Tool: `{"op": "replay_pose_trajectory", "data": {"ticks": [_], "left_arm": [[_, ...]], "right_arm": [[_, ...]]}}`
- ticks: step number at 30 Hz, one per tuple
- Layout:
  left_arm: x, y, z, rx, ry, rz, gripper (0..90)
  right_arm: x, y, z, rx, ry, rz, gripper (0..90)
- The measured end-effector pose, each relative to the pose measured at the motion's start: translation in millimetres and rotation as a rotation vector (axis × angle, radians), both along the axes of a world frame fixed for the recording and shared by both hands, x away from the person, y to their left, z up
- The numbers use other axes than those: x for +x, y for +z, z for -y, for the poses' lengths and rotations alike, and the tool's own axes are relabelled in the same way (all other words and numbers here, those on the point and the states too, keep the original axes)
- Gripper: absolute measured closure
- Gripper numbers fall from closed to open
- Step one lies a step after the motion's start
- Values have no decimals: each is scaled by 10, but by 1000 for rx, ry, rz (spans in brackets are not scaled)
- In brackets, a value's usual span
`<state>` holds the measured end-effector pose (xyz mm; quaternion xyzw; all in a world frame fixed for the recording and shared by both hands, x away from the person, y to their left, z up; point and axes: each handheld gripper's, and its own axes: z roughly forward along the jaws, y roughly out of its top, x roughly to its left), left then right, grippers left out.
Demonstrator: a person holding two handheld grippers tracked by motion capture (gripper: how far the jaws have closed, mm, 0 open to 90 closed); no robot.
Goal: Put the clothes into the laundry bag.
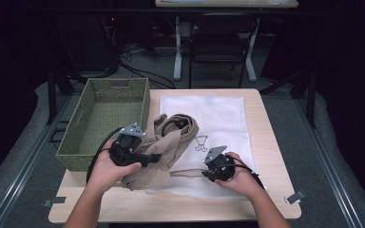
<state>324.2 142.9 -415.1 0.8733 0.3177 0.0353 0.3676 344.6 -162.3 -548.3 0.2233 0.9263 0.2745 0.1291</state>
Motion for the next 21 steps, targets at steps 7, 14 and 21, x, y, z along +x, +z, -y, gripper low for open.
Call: {"op": "replay_pose_trajectory", "data": {"ticks": [7,14,21], "left_arm": [[5,-13,3,3,2,-4,600],[6,-22,0,7,3,-4,600],[10,-25,-22,3,12,-5,600]], "right_arm": [[6,8,-1,1,4,-3,746],[16,23,-5,-7,23,-4,812],[28,105,-9,-13,38,-25,882]]}}
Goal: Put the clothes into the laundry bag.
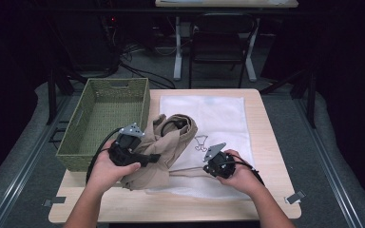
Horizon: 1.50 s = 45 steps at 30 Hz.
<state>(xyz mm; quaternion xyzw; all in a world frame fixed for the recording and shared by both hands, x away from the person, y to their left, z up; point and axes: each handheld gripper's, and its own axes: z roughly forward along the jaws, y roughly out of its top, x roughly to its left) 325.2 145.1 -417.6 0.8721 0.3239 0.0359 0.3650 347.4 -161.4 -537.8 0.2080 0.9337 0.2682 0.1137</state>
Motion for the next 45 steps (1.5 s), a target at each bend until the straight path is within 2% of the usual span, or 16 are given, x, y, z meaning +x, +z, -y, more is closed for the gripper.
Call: {"op": "replay_pose_trajectory", "data": {"ticks": [11,20,25,28,34,37,38,45], "left_arm": [[2,-21,-3,4,-2,-9,600],[10,-50,-20,7,10,-17,601],[5,-62,-16,13,13,-17,601],[-7,-71,-12,24,13,-12,600],[-45,-50,-20,28,22,-5,601],[-64,-41,-19,24,32,-4,601],[-68,-36,-21,27,30,0,601],[-78,-46,22,51,20,4,602]], "right_arm": [[57,180,17,9,-3,-15,888],[136,387,61,28,-20,-58,888],[193,461,86,32,-6,-80,888],[246,562,113,34,16,-89,888],[294,709,136,37,32,-72,889],[311,741,137,43,30,-64,889],[331,754,147,43,44,-53,889],[339,834,202,73,26,-15,889]]}}
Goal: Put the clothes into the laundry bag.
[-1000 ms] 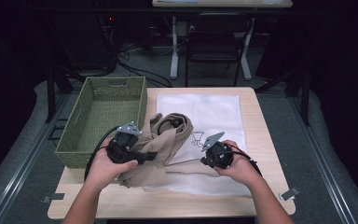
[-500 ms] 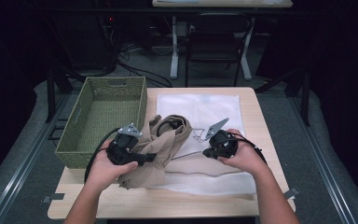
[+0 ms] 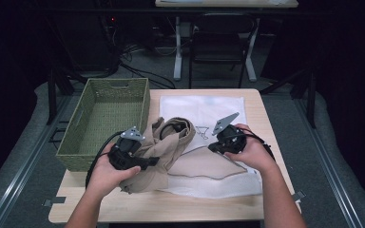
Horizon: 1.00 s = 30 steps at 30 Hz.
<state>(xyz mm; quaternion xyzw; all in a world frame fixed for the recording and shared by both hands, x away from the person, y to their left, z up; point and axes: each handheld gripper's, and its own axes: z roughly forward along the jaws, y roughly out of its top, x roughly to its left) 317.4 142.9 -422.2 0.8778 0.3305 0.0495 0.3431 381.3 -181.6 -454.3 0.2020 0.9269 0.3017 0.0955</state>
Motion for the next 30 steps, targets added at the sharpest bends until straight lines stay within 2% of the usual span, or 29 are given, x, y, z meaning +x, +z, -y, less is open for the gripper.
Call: {"op": "replay_pose_trajectory", "data": {"ticks": [4,9,24,30], "left_arm": [[-38,-48,21,14,-8,-20,602],[-121,-86,26,8,-15,-19,602],[-283,-269,54,11,-45,-34,603],[-360,-339,56,28,-70,-38,603]], "right_arm": [[-9,6,30,18,-17,13,890],[-18,2,39,28,-26,30,890],[-51,11,15,19,-23,54,890],[-58,9,5,19,-22,57,890]]}}
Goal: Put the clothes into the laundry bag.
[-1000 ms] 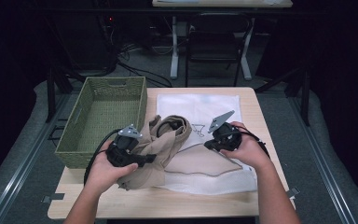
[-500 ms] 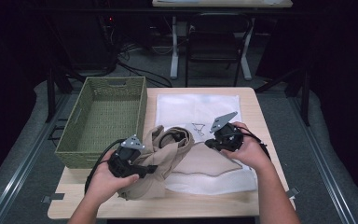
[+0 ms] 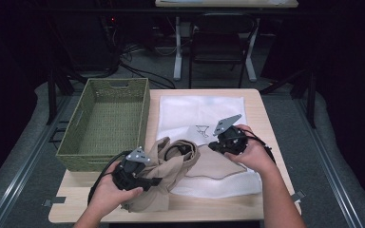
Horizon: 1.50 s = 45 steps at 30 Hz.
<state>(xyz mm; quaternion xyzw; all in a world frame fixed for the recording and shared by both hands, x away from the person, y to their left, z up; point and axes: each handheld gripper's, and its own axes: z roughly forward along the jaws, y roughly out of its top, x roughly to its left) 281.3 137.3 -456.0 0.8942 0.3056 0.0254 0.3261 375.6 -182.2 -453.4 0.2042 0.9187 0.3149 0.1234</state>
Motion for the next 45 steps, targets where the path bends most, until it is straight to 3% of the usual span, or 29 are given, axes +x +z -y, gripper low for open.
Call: {"op": "replay_pose_trajectory", "data": {"ticks": [33,45], "left_arm": [[-69,-394,218,-11,-58,-19,604],[-62,-461,348,17,-75,-10,604]], "right_arm": [[-36,41,-5,19,-8,28,891],[-34,50,-2,25,-8,33,890]]}}
